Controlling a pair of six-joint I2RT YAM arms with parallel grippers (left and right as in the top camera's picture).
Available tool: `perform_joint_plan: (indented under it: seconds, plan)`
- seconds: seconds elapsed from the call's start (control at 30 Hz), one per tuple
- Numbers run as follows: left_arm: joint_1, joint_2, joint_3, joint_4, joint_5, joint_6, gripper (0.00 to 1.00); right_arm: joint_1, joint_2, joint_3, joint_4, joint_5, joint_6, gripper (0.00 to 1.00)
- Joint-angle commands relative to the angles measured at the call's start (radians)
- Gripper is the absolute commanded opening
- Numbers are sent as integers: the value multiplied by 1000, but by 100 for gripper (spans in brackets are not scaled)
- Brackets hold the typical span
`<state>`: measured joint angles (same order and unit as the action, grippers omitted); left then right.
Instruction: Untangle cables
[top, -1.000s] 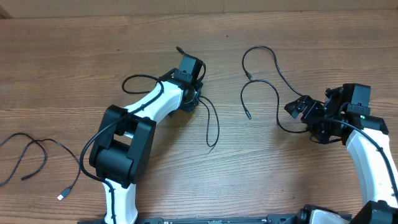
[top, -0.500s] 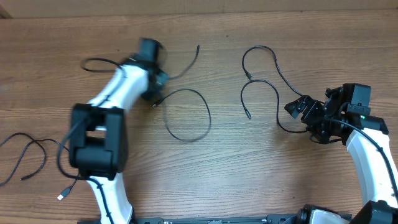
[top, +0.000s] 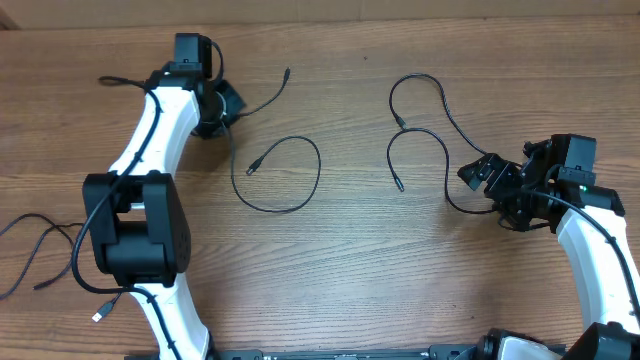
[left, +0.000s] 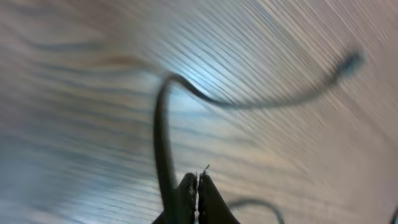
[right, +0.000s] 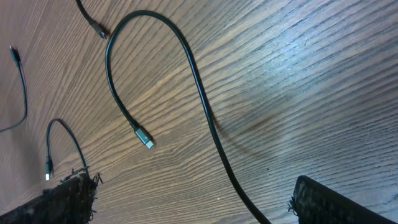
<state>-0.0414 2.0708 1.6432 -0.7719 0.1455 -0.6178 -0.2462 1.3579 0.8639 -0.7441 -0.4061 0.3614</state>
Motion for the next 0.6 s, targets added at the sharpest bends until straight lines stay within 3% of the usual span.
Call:
perform_joint_plan:
  seconds: [0.0,0.1,0.2,0.37,0.57]
  plan:
    - [-64,-11,21,-38,64,370,27,5,-15,27,5,6,-11,100]
    - [-115,-10,18,-97,-126,505,26,5,-15,27,5,6,-11,100]
    - [-148,-10,13,-111,-237,525,24,5,-15,27,5,6,-11,100]
    - [-175,15,12,-114,-238,636,34,5,-15,27,5,6,-11,100]
    - [-174,88,7,-134,-184,695,37,5,-15,27,5,6,-11,100]
